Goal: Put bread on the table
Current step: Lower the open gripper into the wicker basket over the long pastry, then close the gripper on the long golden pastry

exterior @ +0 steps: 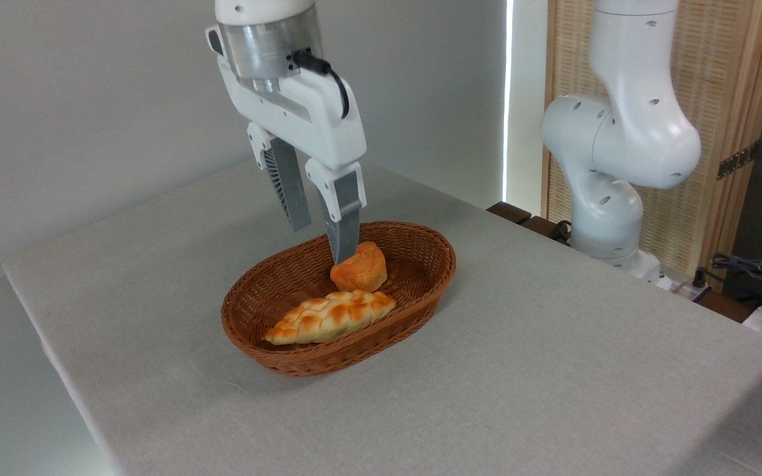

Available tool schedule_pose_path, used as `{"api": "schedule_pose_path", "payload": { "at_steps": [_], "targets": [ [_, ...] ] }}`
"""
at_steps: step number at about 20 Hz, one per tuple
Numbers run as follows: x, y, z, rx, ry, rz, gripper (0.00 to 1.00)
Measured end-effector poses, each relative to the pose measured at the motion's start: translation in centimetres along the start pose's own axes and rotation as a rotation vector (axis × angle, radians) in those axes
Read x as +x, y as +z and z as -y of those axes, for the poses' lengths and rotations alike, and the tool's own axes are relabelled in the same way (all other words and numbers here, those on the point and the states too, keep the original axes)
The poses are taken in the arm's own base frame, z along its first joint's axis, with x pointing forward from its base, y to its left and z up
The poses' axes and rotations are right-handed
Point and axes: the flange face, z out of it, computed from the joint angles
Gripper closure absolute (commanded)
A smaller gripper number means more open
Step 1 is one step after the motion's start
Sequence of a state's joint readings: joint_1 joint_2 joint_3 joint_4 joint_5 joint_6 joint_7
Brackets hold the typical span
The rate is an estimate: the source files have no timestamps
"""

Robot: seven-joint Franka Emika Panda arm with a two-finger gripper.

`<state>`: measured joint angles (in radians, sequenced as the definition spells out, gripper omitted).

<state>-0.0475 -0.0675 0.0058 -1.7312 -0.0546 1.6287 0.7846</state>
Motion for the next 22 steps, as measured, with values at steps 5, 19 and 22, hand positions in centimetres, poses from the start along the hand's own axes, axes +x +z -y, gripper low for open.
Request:
{"api": "schedule_pose_path", "payload": {
  "at_steps": [5, 19, 22],
  "targets": [
    [1.5, 5.8, -3.7, 0.017, 0.069, -0.009, 0.00],
    [2.5, 16.0, -6.6, 0.045, 0.202, -0.013, 0.00],
    [2.1, 16.8, -6.5, 0.082, 0.234, 0.024, 0.00]
  ]
}}
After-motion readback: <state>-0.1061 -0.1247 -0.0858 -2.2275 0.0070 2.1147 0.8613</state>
